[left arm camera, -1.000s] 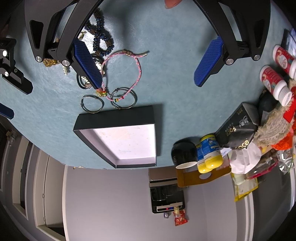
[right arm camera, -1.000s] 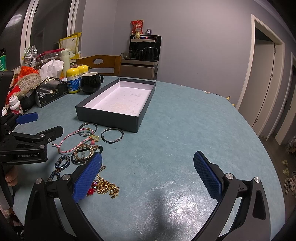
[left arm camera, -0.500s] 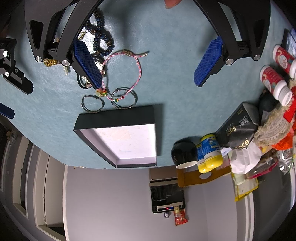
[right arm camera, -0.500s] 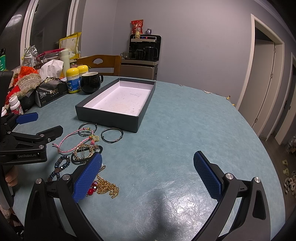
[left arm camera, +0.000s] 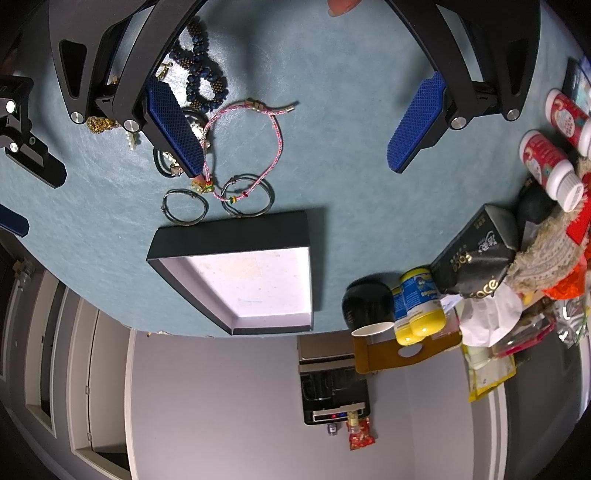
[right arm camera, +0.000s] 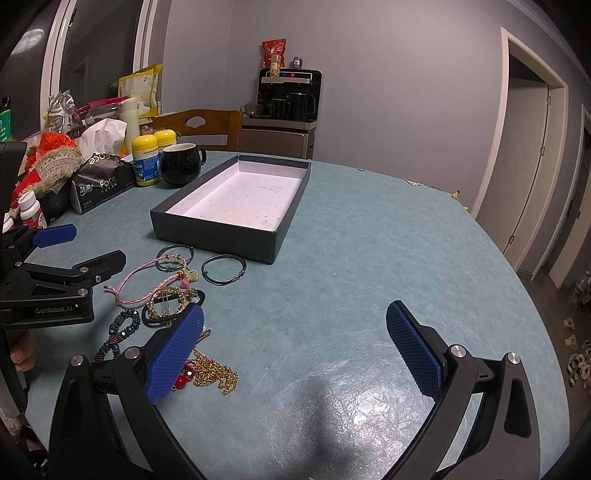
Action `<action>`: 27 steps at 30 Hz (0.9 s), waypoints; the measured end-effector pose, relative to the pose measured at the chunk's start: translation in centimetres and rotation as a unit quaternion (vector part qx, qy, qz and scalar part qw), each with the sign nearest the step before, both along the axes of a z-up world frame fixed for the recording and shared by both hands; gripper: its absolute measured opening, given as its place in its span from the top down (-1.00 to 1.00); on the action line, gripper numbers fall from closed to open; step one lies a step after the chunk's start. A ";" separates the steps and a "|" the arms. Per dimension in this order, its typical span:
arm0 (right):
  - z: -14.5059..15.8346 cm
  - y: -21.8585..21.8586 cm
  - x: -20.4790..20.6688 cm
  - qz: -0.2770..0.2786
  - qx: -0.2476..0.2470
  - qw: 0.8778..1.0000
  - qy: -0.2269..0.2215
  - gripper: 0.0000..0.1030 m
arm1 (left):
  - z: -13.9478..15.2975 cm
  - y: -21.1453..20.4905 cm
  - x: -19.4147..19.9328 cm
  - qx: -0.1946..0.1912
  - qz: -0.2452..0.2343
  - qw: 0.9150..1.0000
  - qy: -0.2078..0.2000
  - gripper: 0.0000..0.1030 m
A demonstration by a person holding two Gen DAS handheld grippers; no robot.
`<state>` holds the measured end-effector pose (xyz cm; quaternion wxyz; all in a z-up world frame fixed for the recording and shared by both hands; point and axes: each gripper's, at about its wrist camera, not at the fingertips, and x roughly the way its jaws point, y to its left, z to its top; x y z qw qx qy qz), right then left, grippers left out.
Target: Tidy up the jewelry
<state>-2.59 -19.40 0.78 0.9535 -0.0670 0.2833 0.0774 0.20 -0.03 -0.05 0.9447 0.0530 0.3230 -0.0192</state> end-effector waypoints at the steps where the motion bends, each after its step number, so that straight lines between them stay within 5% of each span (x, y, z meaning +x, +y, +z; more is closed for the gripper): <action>1: 0.0 0.0 0.0 0.000 0.000 1.000 0.000 -0.90 | 0.0 0.0 0.0 0.000 0.000 1.000 0.001 -0.96; 21: 0.0 0.0 0.0 0.000 0.001 1.000 -0.002 -0.90 | 0.1 -0.1 -0.7 -0.005 -0.002 1.000 -0.017 -0.96; 27: 0.4 -0.5 -0.3 0.004 0.010 1.000 -0.003 -0.90 | 1.2 1.5 -2.3 -0.067 -0.033 0.995 -0.061 -0.96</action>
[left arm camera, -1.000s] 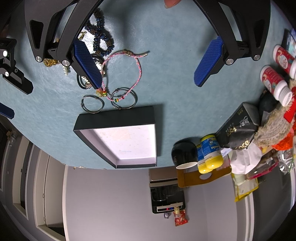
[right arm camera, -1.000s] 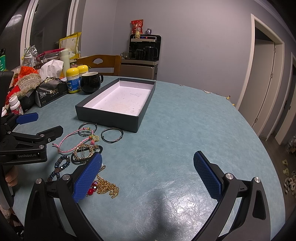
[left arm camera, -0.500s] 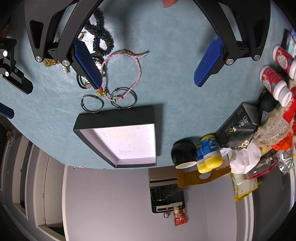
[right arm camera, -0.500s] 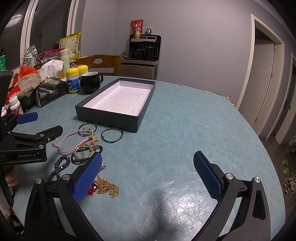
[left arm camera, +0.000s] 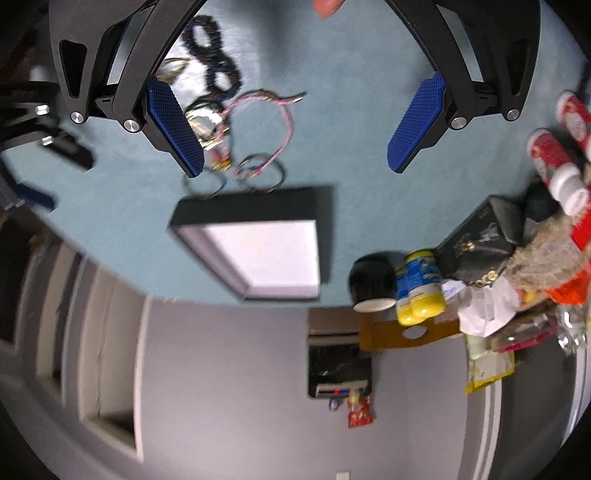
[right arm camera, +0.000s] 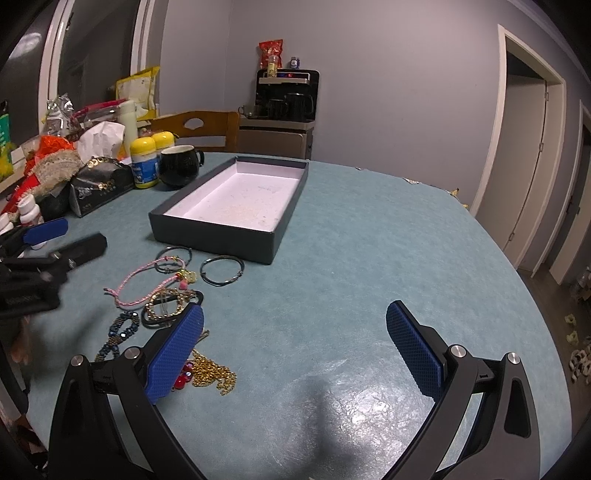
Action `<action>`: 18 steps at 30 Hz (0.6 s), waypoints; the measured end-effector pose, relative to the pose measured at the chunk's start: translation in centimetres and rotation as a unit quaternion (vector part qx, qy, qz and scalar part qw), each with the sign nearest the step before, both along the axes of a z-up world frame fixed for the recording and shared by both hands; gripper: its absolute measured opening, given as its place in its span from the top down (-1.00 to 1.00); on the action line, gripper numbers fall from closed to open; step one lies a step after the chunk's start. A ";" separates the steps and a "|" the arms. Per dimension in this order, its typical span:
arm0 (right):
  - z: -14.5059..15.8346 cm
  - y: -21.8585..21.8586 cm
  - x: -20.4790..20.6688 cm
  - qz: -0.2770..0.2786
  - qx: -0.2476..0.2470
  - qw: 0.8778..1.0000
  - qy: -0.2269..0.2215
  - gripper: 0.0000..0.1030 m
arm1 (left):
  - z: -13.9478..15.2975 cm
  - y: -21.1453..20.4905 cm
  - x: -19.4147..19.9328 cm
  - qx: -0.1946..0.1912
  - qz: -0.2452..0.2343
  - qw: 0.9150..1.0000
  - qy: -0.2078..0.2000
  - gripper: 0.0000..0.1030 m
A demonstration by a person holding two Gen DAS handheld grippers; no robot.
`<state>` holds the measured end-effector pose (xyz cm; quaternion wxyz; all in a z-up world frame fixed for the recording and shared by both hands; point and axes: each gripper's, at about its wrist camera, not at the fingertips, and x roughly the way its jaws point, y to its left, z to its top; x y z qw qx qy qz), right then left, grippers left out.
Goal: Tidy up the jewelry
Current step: 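Grasp the pink string bracelet with the left tool while the right tool approaches a silver hoop ring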
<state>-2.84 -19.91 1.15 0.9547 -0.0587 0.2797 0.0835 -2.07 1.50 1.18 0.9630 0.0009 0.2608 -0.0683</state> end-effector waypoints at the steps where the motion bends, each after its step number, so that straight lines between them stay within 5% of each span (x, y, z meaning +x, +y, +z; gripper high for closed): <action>1: 0.1 0.0 -0.2 0.007 0.004 1.000 -0.004 -0.90 | 0.3 0.4 0.0 -0.002 -0.012 1.000 -0.001 -0.96; 6: 0.6 -0.2 0.0 0.040 0.010 0.999 0.012 -0.90 | 0.8 1.6 1.4 0.026 -0.027 0.997 0.064 -0.96; 12: 0.0 -0.2 0.6 0.107 0.011 0.992 0.071 -0.90 | 1.1 2.5 1.1 0.108 -0.008 0.993 0.040 -0.96; 18: -0.4 -0.1 0.5 0.132 -0.005 0.987 0.089 -0.90 | 0.7 3.4 2.2 0.071 -0.054 0.993 0.077 -0.96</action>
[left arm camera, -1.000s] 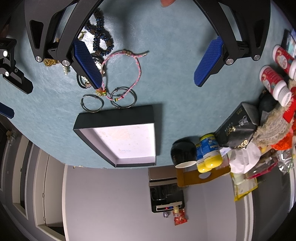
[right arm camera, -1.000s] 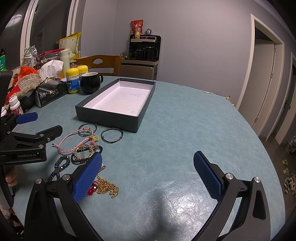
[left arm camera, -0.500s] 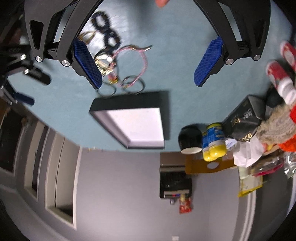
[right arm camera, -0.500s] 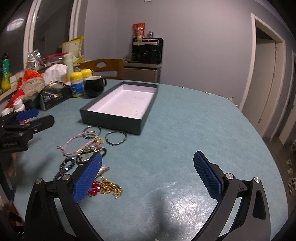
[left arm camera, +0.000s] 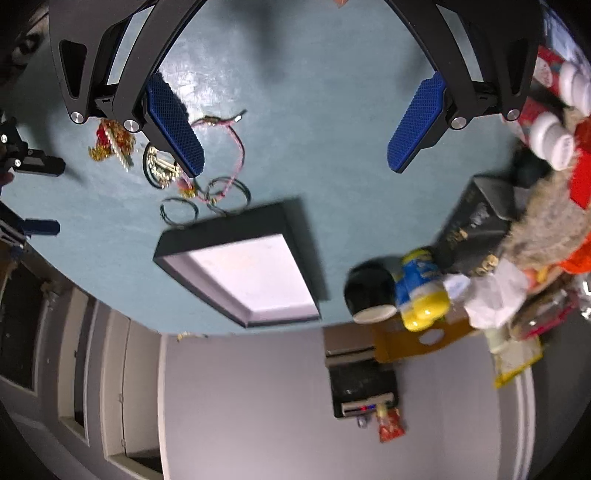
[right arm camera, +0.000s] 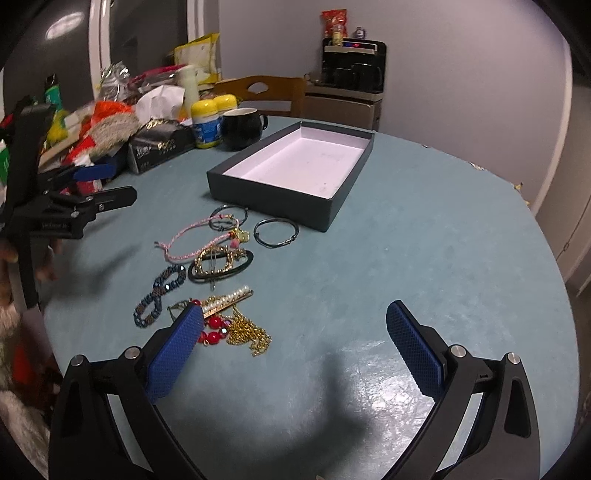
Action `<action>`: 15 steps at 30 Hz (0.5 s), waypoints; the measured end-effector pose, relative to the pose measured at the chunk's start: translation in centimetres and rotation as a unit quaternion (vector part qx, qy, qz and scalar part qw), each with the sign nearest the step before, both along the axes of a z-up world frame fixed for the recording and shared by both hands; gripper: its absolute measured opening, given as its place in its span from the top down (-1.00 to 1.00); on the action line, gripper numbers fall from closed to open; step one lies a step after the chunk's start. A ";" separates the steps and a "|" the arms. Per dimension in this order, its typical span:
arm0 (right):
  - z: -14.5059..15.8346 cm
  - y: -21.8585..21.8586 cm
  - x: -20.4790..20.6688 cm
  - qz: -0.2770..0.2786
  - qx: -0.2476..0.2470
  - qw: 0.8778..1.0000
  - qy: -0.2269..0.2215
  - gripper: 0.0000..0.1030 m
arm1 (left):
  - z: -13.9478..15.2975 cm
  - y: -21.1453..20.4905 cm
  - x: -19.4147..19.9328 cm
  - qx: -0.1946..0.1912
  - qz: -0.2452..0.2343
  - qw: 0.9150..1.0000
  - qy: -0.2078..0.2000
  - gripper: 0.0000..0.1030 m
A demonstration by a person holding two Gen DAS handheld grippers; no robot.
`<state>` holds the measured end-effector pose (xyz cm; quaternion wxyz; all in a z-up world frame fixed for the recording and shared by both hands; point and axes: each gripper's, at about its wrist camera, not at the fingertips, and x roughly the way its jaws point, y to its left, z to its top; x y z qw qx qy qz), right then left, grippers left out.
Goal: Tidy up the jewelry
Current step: 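Grasp the pink string bracelet with the left tool while the right tool approaches a silver hoop ring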
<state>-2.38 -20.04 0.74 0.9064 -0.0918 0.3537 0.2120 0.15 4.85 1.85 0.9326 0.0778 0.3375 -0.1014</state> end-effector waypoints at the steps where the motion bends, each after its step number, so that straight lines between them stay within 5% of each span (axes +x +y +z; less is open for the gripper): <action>1: -0.1 0.0 0.0 0.002 -0.005 1.000 0.001 -0.90 | -0.3 -0.3 0.3 0.006 -0.006 1.000 0.013 -0.96; 9: -0.3 0.0 1.0 0.019 0.005 1.000 0.019 -0.90 | -3.3 -3.3 3.2 0.028 -0.077 0.994 0.076 -0.93; 15: -0.1 0.3 1.4 0.036 0.018 0.999 0.027 -0.90 | -4.1 -4.3 5.1 0.040 -0.098 0.991 0.085 -0.81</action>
